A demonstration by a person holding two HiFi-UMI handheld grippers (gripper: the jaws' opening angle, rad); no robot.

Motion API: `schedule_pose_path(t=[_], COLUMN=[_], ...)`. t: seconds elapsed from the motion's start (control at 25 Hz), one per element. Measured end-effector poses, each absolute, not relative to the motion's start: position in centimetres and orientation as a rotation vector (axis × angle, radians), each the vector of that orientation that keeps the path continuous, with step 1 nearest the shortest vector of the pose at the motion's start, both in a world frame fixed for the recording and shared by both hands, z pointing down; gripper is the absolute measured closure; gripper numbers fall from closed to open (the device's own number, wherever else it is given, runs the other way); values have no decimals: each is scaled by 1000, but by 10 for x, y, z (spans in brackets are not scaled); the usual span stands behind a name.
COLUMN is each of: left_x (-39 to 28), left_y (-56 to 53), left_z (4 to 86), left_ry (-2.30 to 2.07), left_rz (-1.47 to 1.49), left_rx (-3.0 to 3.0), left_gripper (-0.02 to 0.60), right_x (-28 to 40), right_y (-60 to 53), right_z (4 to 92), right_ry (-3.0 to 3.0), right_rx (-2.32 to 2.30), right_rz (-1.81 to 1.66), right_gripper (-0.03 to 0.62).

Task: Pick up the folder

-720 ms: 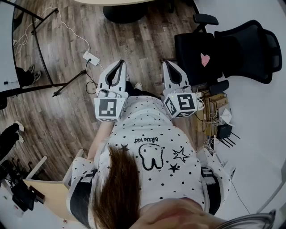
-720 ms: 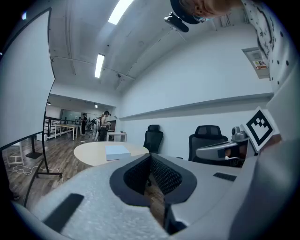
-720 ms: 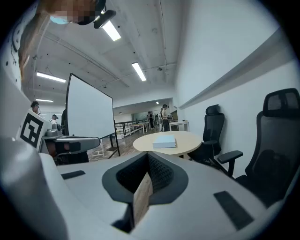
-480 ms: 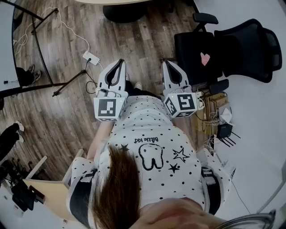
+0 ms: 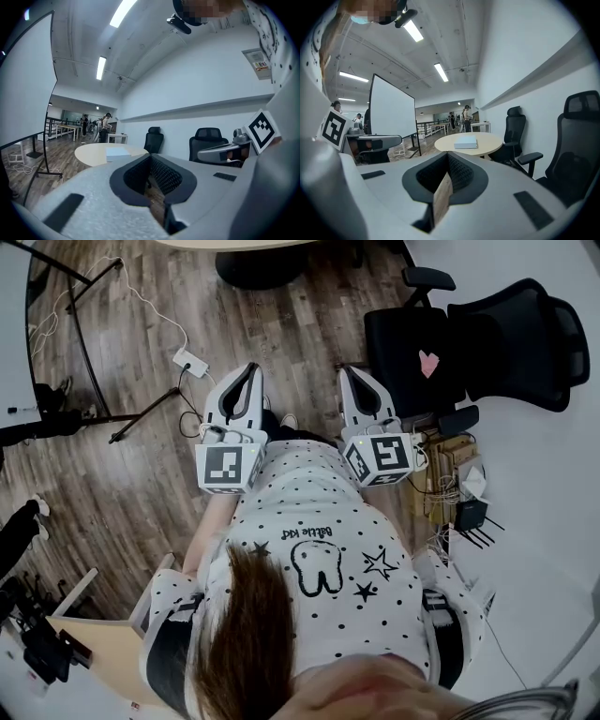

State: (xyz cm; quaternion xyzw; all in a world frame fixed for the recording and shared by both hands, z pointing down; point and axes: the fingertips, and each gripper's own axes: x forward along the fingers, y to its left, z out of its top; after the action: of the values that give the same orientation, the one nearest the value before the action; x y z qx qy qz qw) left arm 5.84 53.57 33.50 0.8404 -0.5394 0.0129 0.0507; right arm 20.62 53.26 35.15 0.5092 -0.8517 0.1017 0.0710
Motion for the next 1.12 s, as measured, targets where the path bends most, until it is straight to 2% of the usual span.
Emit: schedule_pose_path(t=[0.64,1.12], left_x=[64,45], left_y=[545,508], left_z=[344,353], left_ry=[-1550,-1555], left_rz=[54,20], left_rx=[2543,2477], left_gripper=[558,558], right_x=[215,203], right_y=[542,514], right_z=[349,358], right_ry=[-2615,-2564], right_rx=[1575,1569], right_rz=[358,400], right_gripper=[586,587])
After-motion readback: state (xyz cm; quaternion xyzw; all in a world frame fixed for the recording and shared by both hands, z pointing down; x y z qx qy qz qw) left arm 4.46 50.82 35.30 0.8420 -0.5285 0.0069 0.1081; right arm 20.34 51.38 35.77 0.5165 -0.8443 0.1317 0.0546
